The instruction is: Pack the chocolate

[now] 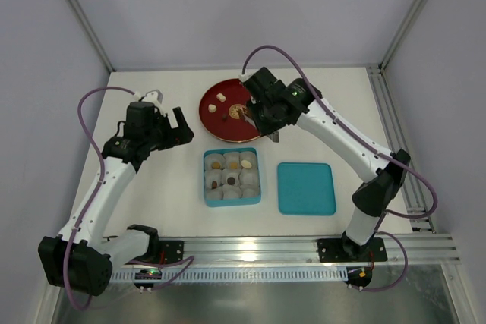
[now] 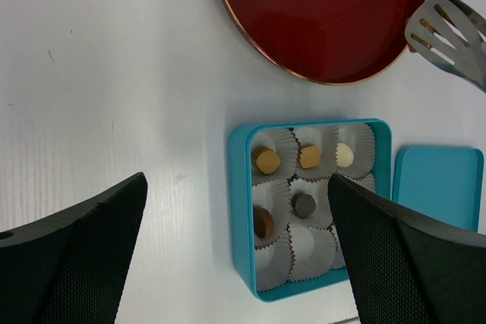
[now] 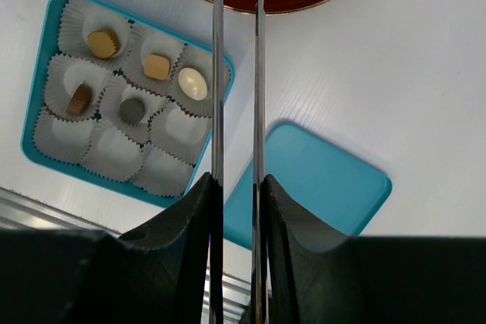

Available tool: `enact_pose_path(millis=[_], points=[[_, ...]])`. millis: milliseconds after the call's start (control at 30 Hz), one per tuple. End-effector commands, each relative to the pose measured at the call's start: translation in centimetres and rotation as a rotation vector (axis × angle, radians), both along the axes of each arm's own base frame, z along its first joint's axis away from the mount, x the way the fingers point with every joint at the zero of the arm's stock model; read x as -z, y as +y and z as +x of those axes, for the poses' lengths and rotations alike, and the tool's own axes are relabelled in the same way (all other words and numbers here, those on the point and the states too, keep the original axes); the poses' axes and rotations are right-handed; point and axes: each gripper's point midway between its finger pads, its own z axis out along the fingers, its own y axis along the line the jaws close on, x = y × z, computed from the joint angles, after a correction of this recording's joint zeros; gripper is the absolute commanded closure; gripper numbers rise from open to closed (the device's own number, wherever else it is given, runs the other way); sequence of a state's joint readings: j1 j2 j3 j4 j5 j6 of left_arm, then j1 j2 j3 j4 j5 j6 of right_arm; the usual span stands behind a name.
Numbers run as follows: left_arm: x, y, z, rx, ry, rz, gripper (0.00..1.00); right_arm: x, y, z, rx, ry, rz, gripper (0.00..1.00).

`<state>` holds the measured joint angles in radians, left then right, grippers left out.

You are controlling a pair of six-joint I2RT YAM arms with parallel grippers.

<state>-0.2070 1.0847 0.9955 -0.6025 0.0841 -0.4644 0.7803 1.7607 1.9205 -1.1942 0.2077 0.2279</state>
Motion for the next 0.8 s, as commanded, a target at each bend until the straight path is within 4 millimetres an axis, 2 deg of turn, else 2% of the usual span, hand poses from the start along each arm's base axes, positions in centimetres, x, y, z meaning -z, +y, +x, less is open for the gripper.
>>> enact_pose_path(millis=[0, 333, 433, 533, 767], points=[[-0.7, -0.2, 0.6, 0.003, -0.031, -0.021, 0.00, -2.3, 0.0, -2.3, -0.002, -0.040, 0.041, 0.67], [-0.6, -0.1, 0.6, 0.002, -0.028, -0.020, 0.00, -2.5, -0.2, -7.4, -0.030, -0.004, 0.079, 0.67], [-0.5, -0.2, 0.5, 0.004, -0.025, -0.022, 0.00, -1.4, -0.9, -8.8, -0.026, 0.019, 0.055, 0.67], [-0.6, -0.1, 0.6, 0.000, -0.030, -0.021, 0.00, -1.3, -0.6, -10.0, -0.033, 0.023, 0.083, 0.67], [-0.6, -0.1, 0.5, 0.002, -0.027, -0.018, 0.00, 1.3, -0.4, -13.0, -0.051, 0.076, 0.060, 0.67]])
